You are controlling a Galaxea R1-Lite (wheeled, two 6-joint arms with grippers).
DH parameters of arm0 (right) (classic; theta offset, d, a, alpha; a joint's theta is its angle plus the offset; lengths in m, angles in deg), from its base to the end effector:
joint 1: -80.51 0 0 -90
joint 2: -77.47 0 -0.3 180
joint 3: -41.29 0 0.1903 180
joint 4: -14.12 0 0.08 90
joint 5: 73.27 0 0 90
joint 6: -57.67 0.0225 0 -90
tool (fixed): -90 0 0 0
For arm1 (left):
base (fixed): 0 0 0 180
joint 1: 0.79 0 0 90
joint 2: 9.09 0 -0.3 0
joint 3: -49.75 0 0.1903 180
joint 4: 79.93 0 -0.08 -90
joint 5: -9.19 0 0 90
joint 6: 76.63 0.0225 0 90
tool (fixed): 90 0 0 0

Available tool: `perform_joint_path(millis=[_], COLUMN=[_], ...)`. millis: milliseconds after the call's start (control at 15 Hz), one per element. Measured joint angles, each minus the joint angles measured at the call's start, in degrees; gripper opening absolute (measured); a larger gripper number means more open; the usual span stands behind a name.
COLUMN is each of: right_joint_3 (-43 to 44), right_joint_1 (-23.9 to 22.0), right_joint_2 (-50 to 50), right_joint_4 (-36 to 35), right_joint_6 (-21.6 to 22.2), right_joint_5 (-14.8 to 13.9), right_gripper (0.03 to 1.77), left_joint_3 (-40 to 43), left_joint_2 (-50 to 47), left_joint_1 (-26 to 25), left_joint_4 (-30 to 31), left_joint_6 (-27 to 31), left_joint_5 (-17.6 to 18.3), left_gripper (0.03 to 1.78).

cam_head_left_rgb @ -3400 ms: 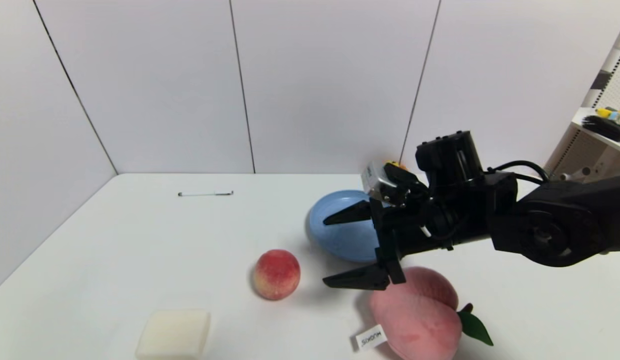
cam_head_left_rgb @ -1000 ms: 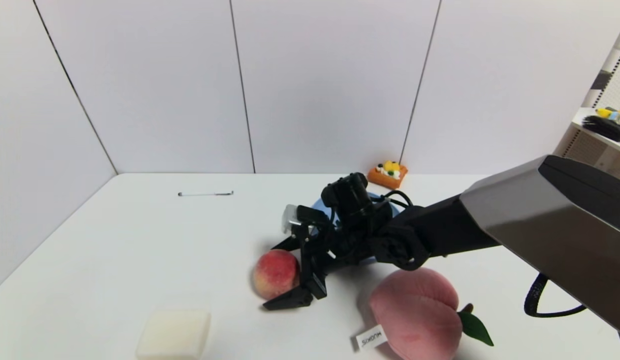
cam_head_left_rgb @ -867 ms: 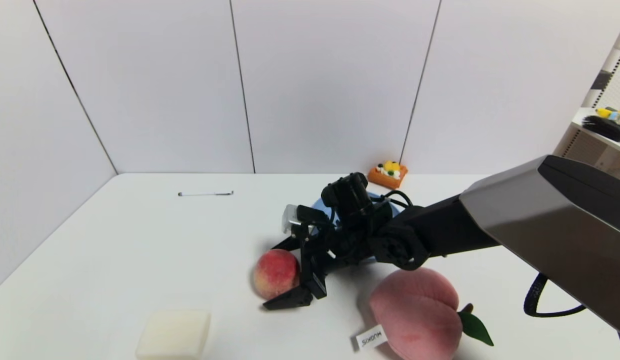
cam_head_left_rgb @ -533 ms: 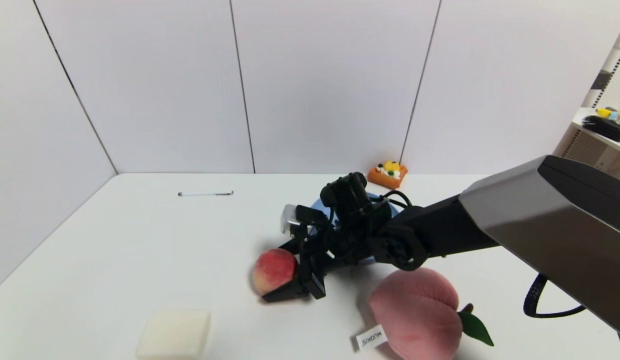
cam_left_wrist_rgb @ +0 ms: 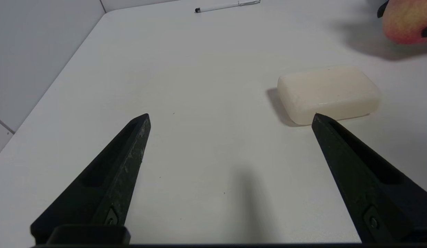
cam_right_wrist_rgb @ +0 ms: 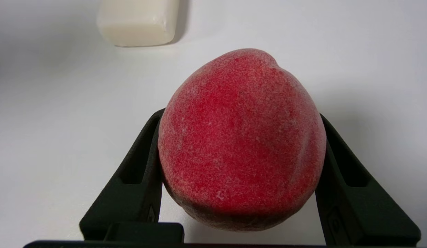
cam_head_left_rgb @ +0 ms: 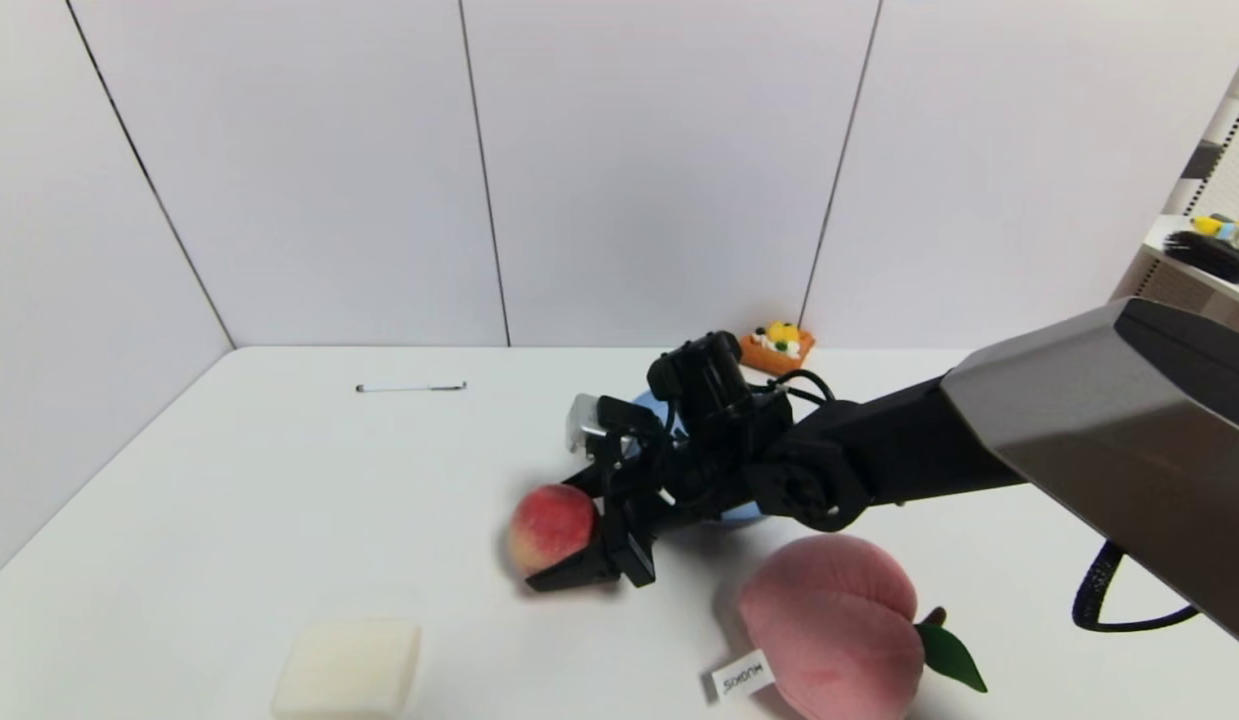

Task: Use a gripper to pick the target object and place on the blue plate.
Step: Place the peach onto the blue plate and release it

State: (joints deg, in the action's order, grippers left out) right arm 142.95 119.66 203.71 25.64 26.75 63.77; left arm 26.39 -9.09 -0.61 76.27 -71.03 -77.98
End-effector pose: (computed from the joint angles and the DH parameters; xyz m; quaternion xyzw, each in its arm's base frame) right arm 0.3211 0.2826 0.1066 -0.1645 0.1248 0.7085 0.6748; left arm -0.0228 -0.0010 0.0747 0.0487 0.0026 -0.0264 0.9985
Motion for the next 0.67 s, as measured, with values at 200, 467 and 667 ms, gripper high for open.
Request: perform_joint_path(millis=[200,467,667], right_joint_3=[-1.6,-4.8,-5.0], right_joint_1=[-2.2,-8.5,-13.6], right_joint_2=[-4.1,-8.9,-9.5], right_joint_4=[0.6,0.5,-0.1], right_joint_6=[0.2,0.3,0.2], right_joint_5=[-0.1,0.2,0.3], right_gripper=[1.17,1.17,1.17], left_joint_3=[0.0,0.0,0.0], left_joint_2=[0.0,0.0,0.0], left_joint_1=[0.0,0.0,0.0], left_joint_4=[0.0,0.0,0.0], left_joint_6=[0.0,0.0,0.0], left_joint_5=[0.0,0.0,0.0], left_gripper=[1.69,1.69,1.69])
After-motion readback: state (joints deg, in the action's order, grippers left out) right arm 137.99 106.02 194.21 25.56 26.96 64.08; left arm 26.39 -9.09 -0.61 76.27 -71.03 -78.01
